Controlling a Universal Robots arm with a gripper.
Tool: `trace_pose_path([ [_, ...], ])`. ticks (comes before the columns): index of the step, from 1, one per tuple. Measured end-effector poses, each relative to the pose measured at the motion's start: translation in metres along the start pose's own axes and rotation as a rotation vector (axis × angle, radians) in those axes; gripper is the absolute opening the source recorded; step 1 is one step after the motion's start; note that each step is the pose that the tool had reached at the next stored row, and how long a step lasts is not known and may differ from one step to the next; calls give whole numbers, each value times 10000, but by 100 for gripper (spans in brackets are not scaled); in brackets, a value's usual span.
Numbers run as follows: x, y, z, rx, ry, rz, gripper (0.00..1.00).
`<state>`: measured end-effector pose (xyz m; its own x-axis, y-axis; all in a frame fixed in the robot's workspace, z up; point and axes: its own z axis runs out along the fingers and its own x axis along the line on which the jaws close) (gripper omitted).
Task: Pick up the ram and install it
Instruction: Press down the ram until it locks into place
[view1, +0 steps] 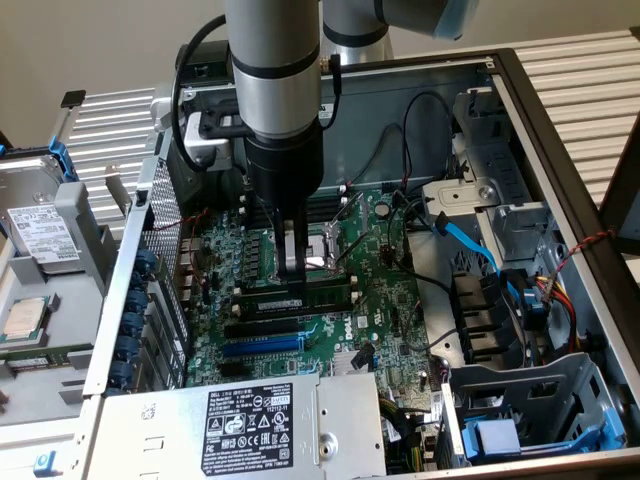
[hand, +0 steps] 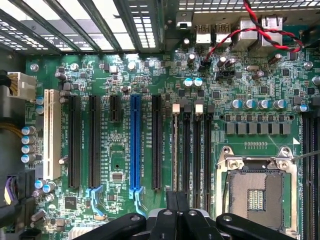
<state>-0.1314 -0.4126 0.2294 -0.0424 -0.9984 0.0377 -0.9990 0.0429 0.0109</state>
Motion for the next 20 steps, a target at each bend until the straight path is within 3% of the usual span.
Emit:
trace_pose_path([
  [13,1,1,15,-12,3,-1,11],
  [20,0,6,42,-78,6,-2,11],
])
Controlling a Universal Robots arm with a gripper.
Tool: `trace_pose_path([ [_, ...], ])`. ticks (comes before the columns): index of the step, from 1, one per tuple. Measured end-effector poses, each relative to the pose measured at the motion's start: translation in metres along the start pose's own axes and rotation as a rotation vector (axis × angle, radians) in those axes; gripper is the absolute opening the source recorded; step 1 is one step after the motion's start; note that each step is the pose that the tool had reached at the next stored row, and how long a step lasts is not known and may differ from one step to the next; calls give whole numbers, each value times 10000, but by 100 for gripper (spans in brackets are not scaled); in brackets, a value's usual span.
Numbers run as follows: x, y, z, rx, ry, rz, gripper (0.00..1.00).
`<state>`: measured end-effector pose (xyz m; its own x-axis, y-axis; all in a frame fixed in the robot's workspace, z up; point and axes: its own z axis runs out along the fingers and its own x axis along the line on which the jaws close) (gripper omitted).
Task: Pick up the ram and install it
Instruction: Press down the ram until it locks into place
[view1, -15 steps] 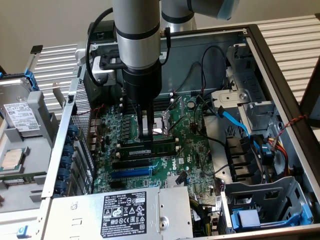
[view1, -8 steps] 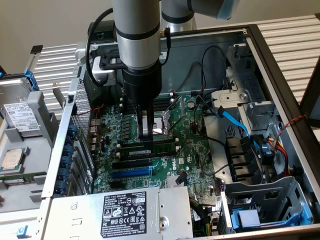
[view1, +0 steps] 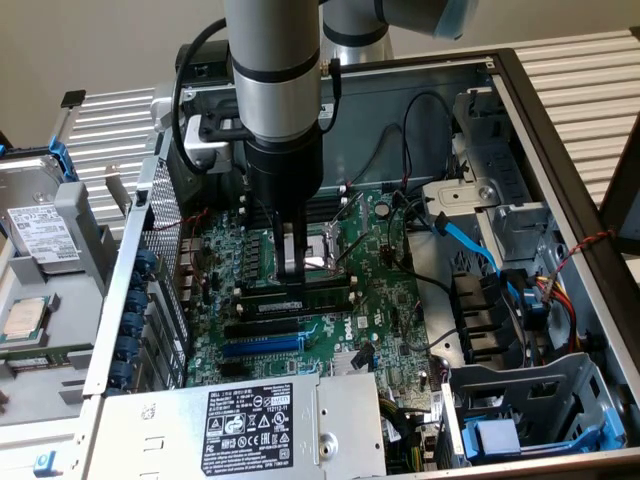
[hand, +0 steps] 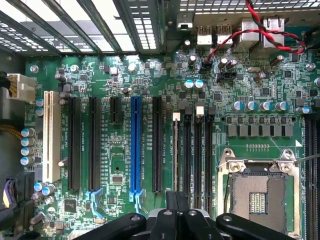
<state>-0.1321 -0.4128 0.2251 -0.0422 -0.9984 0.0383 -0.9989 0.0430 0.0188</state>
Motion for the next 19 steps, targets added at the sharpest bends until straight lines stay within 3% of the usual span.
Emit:
trace_pose_path([
  [4,-1,-1,8,-31,-3,-2,11],
  [9,-2,-1,-11,-28,-18,-1,11],
  [19,8,3,-215,-34,-5,-2,11],
])
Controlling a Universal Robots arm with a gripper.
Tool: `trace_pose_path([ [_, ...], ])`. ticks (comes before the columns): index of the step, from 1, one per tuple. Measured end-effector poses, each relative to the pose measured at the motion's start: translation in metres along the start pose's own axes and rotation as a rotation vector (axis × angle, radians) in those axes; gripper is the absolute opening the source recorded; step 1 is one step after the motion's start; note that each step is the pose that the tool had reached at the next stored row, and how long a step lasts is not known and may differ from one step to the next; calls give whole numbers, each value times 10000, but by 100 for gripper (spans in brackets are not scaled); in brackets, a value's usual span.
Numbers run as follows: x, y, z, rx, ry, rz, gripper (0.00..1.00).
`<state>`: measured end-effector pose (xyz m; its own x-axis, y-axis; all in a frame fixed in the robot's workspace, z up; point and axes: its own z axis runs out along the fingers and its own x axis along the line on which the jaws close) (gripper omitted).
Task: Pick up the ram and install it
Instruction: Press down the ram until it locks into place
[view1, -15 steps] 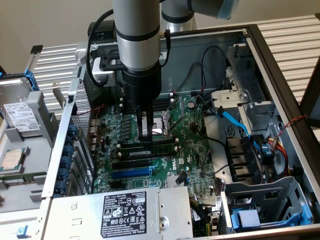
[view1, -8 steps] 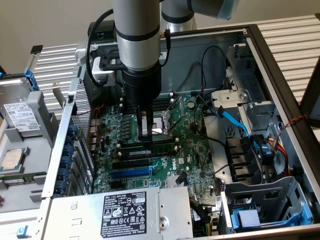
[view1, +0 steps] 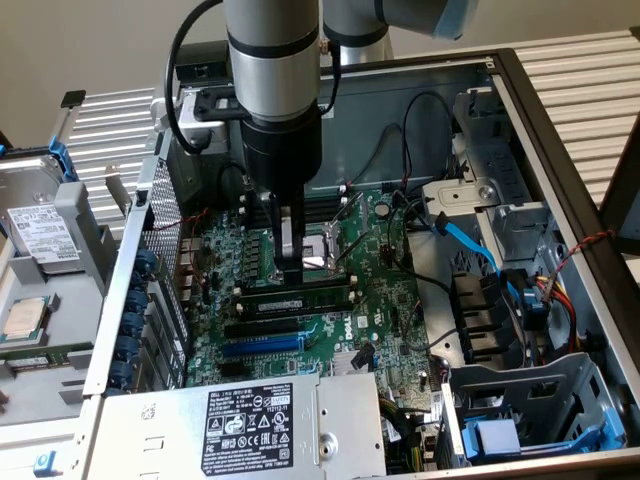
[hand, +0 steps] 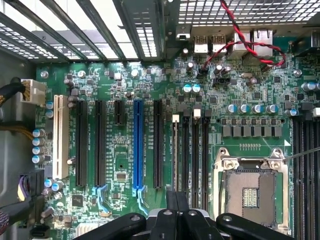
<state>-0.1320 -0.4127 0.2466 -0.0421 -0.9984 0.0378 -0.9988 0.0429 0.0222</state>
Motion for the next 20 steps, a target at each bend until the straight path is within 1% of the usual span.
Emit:
trace_pose_path([
  [4,2,1,-59,-1,2,0,11],
  [20,2,2,-59,-1,3,12,11],
])
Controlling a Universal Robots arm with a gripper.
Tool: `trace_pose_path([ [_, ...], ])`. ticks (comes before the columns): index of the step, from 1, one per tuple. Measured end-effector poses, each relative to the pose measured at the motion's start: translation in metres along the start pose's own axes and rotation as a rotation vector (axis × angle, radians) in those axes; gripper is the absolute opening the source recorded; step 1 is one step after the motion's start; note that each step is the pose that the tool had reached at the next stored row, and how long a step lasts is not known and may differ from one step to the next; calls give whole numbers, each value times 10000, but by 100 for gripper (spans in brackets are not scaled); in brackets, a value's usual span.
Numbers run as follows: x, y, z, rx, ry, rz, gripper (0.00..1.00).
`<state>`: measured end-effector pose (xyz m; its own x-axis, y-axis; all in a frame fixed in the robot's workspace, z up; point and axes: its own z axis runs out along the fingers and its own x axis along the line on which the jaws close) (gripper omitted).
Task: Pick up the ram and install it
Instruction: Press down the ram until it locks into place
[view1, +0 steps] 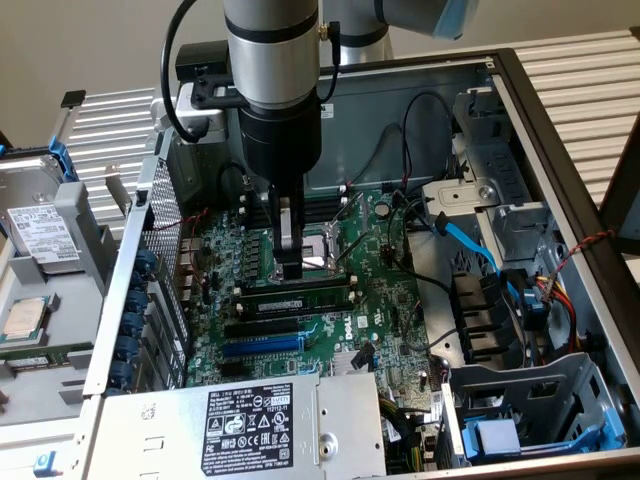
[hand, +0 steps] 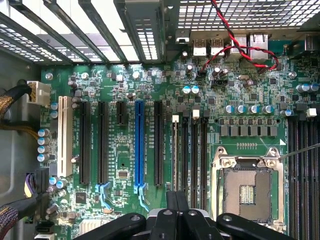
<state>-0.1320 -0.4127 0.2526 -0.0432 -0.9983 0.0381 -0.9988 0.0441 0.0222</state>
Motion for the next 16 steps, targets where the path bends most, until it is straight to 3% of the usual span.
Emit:
trace_pose_path([
  [16,0,0,7,-93,-72,2450,11],
])
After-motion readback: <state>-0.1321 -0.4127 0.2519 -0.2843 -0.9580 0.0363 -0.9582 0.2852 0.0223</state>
